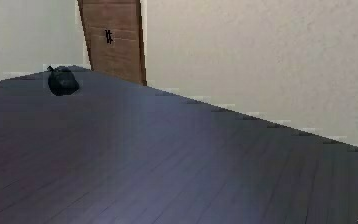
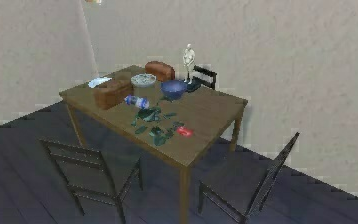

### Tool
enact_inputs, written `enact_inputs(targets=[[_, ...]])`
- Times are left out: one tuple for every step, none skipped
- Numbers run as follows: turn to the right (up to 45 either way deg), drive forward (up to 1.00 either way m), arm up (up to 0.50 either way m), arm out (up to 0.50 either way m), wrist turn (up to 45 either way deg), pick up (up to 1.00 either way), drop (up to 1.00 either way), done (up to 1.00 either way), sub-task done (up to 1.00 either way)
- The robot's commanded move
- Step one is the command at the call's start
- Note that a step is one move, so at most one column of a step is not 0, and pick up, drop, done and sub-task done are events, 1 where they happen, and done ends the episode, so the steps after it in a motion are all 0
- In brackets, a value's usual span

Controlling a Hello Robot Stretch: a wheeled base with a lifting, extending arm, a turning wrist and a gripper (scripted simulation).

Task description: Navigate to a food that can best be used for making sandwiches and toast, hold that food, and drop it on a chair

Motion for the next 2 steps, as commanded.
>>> enact_inputs(targets=[[-15.0,0.00,0.00,0.00,0.0,0.00,0.00,0.00,0.00],[45.0,0.00,0.00,0.00,0.0,0.00,0.00,0.00,0.00]])
